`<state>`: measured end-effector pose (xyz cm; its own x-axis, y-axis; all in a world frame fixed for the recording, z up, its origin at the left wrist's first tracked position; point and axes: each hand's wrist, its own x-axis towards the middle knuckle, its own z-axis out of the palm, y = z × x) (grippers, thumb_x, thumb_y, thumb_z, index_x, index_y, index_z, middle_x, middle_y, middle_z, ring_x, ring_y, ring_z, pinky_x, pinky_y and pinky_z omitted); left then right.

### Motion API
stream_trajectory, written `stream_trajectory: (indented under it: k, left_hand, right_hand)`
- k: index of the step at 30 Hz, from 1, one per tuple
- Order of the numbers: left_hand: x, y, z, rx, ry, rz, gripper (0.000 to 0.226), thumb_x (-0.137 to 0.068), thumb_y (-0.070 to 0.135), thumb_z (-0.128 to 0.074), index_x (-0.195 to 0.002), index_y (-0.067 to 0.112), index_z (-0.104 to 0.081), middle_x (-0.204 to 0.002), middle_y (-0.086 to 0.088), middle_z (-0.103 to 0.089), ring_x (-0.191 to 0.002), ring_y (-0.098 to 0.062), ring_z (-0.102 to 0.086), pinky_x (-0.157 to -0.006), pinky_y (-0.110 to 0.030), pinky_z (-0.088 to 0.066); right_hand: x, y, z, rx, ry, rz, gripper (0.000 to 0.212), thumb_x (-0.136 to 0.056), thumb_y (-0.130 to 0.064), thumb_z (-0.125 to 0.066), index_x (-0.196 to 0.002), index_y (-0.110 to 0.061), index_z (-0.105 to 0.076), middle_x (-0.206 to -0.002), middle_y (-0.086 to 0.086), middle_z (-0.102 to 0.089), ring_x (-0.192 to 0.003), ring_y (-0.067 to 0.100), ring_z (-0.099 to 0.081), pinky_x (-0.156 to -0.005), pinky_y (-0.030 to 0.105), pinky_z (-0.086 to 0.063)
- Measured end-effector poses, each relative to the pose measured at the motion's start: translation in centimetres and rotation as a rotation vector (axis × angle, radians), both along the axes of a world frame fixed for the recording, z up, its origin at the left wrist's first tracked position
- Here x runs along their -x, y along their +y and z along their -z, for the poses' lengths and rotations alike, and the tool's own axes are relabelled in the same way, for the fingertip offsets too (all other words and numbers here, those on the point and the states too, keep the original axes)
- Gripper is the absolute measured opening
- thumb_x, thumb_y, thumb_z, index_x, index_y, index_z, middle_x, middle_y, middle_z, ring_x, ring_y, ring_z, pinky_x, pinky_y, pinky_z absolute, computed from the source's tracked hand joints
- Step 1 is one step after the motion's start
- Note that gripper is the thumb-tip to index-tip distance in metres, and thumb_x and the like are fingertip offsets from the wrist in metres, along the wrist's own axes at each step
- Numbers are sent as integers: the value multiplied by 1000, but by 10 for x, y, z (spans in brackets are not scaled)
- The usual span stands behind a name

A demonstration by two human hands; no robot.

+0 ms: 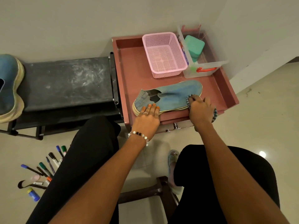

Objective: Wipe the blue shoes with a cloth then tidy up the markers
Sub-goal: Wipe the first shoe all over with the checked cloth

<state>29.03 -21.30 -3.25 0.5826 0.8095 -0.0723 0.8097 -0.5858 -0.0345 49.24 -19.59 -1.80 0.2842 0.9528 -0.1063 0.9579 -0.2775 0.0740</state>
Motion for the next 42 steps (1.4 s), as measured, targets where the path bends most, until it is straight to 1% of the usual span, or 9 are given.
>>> stream_trajectory:
  k: [6, 9, 11, 19, 26, 30, 36, 39, 42]
  left_hand:
    - [-3, 0, 4, 13, -20, -36, 52, -80, 6, -35, -126, -5, -57, -126, -24, -59, -117, -33, -59, -101, -43, -44]
    - [-2, -5, 5, 43, 9, -78, 61, -88, 8, -8, -146, -8, -20, -151, -27, -26, -141, -37, -27, -117, -47, -19]
    - [-2, -5, 3, 97, 29, -87, 56, -96, 6, -21, -148, -6, -6, -155, -26, -12, -145, -37, -13, -119, -47, -8]
    - [0, -3, -6, 110, 19, -63, 58, -97, 5, -29, -148, -6, -4, -155, -27, -10, -145, -36, -13, -118, -45, -6]
    - [-2, -6, -3, 132, -9, -90, 60, -96, 6, -31, -148, -6, -4, -155, -27, -11, -145, -38, -11, -119, -47, -8]
    - [-1, -5, -2, 139, 10, -78, 61, -97, 10, -31, -148, -6, -1, -155, -27, -8, -145, -38, -8, -119, -47, -7]
    - [0, -4, -4, 140, 18, -60, 61, -96, 8, -31, -149, -6, -2, -155, -27, -8, -145, -37, -10, -119, -47, -9]
    - [-1, -4, -4, 151, 18, -69, 62, -96, 8, -32, -149, -5, -2, -156, -27, -7, -145, -37, -10, -119, -47, -9]
    - [-2, -5, -3, 154, 22, -86, 65, -95, 11, -35, -149, -5, -2, -156, -26, -7, -145, -37, -9, -119, -47, -9]
  right_hand:
    - [58, -7, 2, 22, 190, 136, 34, -93, -7, -41, -125, -6, -54, -140, 9, -38, -123, 32, -36, -95, 42, -38]
    - [62, -3, 7, 8, 363, -25, 32, -84, -6, -50, -113, -7, -63, -127, 11, -53, -114, 34, -48, -91, 36, -42]
    - [49, -5, 9, 1, 440, -90, 38, -81, -3, -53, -116, -13, -65, -124, 9, -57, -111, 35, -52, -91, 36, -46]
    - [-17, 2, -4, 38, -116, -136, 41, -93, -8, -50, -133, -17, -49, -142, -3, -41, -117, 31, -40, -84, 39, -37]
    - [44, -1, 2, -4, 110, 112, 33, -93, -4, -39, -122, -2, -56, -137, 10, -44, -123, 31, -38, -90, 42, -40]
    - [50, -5, 9, -24, 263, -8, 31, -89, -3, -45, -115, -3, -61, -122, 14, -56, -111, 33, -48, -89, 39, -46]
    - [-24, -1, 0, 83, -32, -180, 40, -95, -14, -46, -133, -26, -51, -132, -5, -54, -110, 30, -46, -86, 37, -44]
    - [-12, 0, 0, 45, -97, -112, 38, -97, -10, -40, -133, -21, -48, -133, -2, -52, -117, 32, -42, -95, 43, -36]
    - [26, -6, 14, -8, 37, 57, 41, -94, -7, -38, -135, -10, -44, -138, 7, -46, -126, 31, -39, -101, 44, -34]
